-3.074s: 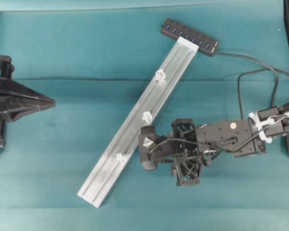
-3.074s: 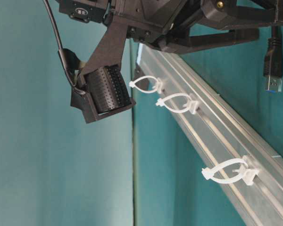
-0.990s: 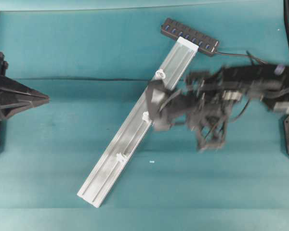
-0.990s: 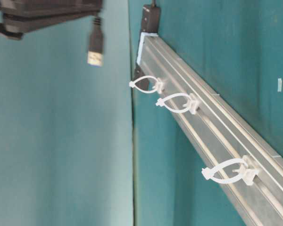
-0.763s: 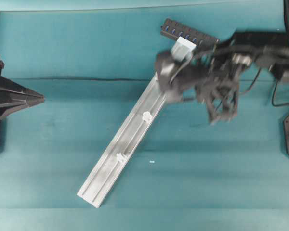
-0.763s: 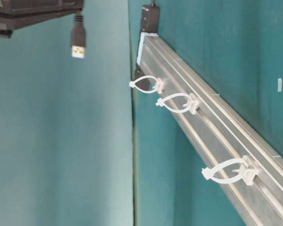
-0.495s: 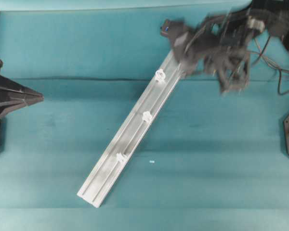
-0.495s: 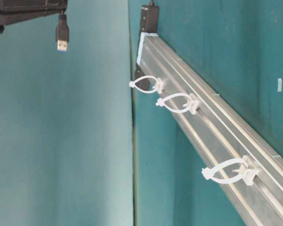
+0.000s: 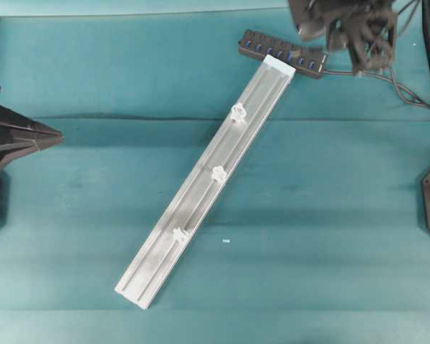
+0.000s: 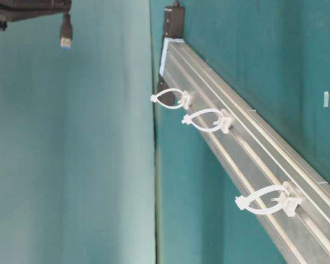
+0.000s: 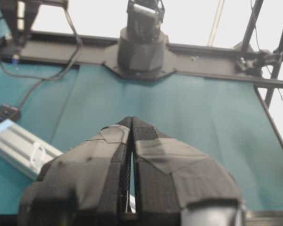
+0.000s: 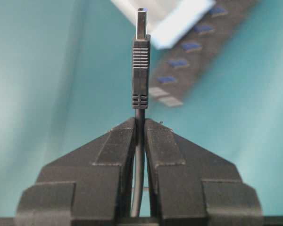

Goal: Pass the USB cable through three rings with both arms.
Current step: 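Lift the cable and carry it toward the first ring near the hub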

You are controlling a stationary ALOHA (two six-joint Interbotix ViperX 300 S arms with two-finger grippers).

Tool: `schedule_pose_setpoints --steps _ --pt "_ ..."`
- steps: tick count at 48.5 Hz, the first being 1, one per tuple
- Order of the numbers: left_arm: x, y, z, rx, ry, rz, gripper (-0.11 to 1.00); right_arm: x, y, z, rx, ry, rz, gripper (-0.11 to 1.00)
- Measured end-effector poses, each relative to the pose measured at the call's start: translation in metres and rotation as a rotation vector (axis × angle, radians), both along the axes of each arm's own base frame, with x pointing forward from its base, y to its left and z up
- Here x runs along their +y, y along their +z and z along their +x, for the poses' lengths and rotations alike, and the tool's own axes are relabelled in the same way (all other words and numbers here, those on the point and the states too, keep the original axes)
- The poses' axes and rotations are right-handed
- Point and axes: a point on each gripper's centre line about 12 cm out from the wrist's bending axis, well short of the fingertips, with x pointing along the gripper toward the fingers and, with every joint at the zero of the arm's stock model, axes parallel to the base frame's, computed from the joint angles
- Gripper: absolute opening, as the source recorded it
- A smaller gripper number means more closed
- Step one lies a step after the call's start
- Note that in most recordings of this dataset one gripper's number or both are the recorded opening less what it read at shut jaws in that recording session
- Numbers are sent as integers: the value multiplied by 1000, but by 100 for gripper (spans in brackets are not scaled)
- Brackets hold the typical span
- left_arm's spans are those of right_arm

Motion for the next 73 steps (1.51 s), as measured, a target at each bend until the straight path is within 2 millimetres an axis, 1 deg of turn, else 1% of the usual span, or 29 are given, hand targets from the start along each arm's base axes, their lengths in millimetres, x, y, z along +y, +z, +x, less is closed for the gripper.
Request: schedule_pose_setpoints --steps 7,13,20,34,47,55,61,73 --pt "0 1 -1 -3 0 0 2 -10 -6 9 -45 58 -63 8" --pt "0 6 -5 -22 0 -1 2 -16 -22 17 -49 83 -79 8" --pt "0 9 -6 -32 0 -2 2 -21 -44 23 -15 107 -63 8" --pt "0 9 -6 -32 2 -2 2 -22 -59 33 23 168 -107 8" --pt "0 10 -6 -37 0 -2 2 -14 -79 43 29 208 -108 8" --pt "0 14 -7 -49 0 -1 2 -10 -91 43 27 227 -113 8" --pt "0 13 -7 -48 0 0 3 -8 -99 43 26 251 -121 8" --pt "0 13 -7 -48 2 0 2 4 -104 52 34 363 -142 8"
